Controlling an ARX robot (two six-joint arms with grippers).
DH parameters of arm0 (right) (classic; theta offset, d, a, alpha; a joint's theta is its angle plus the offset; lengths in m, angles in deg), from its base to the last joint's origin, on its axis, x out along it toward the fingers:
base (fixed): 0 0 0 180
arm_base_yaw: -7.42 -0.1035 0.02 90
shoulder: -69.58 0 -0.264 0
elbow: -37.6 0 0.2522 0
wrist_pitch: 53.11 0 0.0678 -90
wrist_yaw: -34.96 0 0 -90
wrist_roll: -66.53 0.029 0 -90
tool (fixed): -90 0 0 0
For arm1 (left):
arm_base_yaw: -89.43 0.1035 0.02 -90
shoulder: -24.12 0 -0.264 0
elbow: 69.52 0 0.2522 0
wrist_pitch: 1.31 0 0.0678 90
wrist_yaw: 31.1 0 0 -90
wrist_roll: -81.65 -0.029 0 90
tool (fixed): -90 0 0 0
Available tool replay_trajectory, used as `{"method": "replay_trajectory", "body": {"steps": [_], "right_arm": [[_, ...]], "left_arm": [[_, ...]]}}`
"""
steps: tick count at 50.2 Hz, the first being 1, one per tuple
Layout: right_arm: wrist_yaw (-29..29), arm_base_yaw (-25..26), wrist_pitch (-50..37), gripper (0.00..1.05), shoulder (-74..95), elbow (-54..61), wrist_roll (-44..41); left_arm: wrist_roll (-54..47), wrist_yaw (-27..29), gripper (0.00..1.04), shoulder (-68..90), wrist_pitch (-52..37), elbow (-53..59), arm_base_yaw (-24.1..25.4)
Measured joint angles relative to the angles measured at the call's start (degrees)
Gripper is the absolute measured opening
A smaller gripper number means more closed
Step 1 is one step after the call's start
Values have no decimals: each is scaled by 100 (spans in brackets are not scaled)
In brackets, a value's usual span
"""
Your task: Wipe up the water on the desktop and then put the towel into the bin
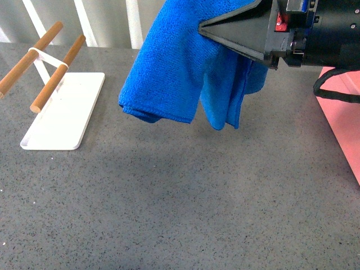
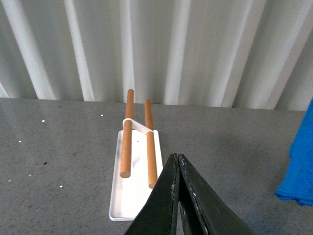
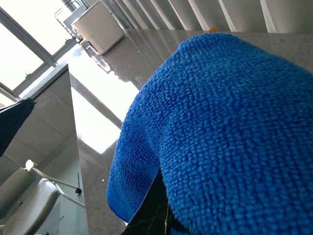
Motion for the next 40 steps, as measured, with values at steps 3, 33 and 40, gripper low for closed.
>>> {"method": "replay_trajectory", "body": {"steps": [3,33,40], "right_arm": [[28,9,155,4,-33,15,-122],[275,197,1635,4,-581,35,-1215],[302,205,1733,4,-638,17,-1298]], "left_arm": [[0,-13,4,-229,129,92,116],[0,-46,4,-2153,1620,348,149],[0,-46,4,-2579,2028,348,149]]}}
